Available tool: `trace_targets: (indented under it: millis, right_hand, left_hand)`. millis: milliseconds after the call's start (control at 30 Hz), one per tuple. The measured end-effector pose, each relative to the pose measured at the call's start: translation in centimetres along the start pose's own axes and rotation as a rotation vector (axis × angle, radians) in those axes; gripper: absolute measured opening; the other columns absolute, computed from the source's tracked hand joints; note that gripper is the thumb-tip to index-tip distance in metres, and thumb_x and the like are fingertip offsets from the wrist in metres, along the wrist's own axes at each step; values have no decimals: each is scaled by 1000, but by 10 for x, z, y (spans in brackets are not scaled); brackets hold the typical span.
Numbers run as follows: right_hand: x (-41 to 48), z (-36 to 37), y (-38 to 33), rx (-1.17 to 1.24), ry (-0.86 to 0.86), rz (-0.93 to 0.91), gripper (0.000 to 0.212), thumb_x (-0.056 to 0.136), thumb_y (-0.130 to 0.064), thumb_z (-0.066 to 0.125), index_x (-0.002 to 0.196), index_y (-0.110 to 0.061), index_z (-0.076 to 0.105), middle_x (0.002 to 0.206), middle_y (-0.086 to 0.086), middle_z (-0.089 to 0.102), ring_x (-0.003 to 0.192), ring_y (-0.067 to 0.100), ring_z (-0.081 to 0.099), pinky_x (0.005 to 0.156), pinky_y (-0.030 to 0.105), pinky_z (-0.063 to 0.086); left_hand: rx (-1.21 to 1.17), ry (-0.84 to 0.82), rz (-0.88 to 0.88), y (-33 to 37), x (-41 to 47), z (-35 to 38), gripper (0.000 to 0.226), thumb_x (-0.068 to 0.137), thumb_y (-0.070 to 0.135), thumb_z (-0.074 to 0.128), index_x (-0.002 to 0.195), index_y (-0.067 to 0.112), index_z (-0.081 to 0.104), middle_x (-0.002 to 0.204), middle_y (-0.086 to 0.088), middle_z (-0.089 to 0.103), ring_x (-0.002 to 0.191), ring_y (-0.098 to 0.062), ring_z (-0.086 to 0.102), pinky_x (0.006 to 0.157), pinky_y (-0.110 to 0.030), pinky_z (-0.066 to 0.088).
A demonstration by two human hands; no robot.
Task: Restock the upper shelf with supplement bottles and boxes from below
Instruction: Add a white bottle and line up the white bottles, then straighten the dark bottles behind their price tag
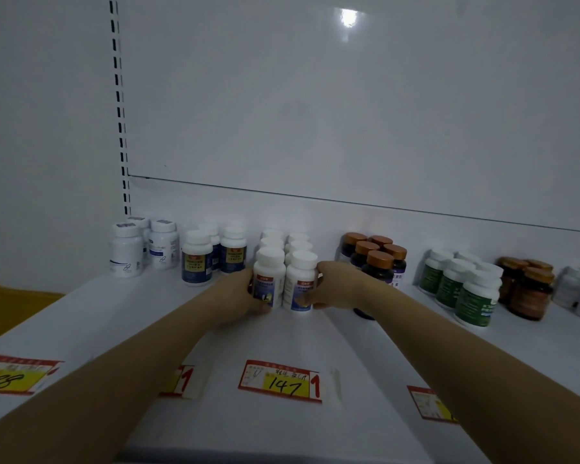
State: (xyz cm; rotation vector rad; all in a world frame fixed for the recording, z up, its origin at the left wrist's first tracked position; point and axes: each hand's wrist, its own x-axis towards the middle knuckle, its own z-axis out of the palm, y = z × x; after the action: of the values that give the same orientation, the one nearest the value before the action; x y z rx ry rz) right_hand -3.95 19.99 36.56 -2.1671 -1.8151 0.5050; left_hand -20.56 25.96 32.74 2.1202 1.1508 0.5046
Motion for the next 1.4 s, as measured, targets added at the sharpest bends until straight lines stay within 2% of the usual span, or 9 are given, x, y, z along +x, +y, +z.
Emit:
trace_targets:
  millis: [433, 567, 667, 800, 900, 1100, 1200, 1300, 1400]
  right_hand:
    - [-18, -24, -14, -63, 6, 120, 55, 84, -36, 68, 127, -7, 51, 127, 9, 61, 110, 24, 62, 101, 36, 47]
    - [-45, -92, -9, 97, 161, 87, 52, 82, -27, 71, 119, 3, 53, 113, 16, 68, 104, 30, 67, 99, 46, 49]
    - [-69, -125, 11, 208, 258, 91, 47, 87, -9, 66, 128, 5, 49, 118, 23, 63, 102, 31, 67, 94, 40, 53]
    - [-79, -121, 62, 139, 255, 183, 53, 86, -7, 66, 134, 1, 45, 123, 21, 61, 100, 28, 66, 91, 35, 55]
    - [-70, -106, 104, 23, 210, 232, 56, 86, -13, 67, 136, 0, 45, 128, 18, 59, 106, 29, 65, 96, 40, 52]
    - [-44, -81, 152, -1, 89, 205, 49, 87, -19, 63, 131, -2, 48, 122, 17, 62, 97, 25, 66, 71, 27, 53]
    - [-29, -65, 157, 54, 70, 162, 53, 87, -22, 63, 133, -3, 44, 124, 17, 61, 91, 20, 58, 87, 33, 53]
    - [-18, -53, 158, 74, 84, 102, 57, 87, -32, 62, 136, -10, 43, 127, 11, 60, 103, 22, 61, 87, 29, 51]
    - [-12, -50, 157, 171, 128, 113, 59, 86, -34, 63, 137, -11, 44, 129, 11, 60, 112, 27, 60, 97, 37, 50]
  left_hand:
    - [-24, 49, -25, 4, -10, -7, 73, 73, 15, 78, 135, 12, 40, 137, -6, 51, 121, -21, 50, 94, -27, 42]
    - [29, 263, 90, 35, -20, -27, 55, 62, 29, 83, 101, 28, 45, 102, 3, 57, 102, -17, 51, 81, -28, 45]
    - [51, 435, 293, 83, -33, -24, 83, 75, 20, 77, 143, 18, 30, 145, -5, 39, 134, -21, 38, 110, -31, 32]
    - [-3, 209, 277, 124, -30, 20, 95, 77, 17, 76, 150, 12, 15, 155, -8, 26, 140, -22, 31, 113, -35, 32]
    - [35, 49, 78, 135, -16, 59, 86, 77, 14, 75, 144, 7, 22, 148, -11, 37, 133, -24, 40, 93, -23, 36]
    - [-9, 33, -113, 128, 17, 99, 93, 72, 23, 80, 144, 7, 22, 150, -10, 33, 135, -25, 37, 100, -29, 38]
    - [-93, 38, -89, 125, 25, 110, 91, 70, 19, 81, 143, 13, 27, 148, -6, 39, 133, -22, 40, 102, -29, 38]
    - [-137, 38, -37, 121, 32, 118, 94, 61, 18, 86, 139, 21, 34, 138, 0, 52, 125, -18, 51, 106, -34, 41]
    - [-115, 16, -24, 115, 40, 119, 90, 57, 22, 87, 134, 23, 41, 131, 3, 57, 121, -17, 54, 106, -39, 43]
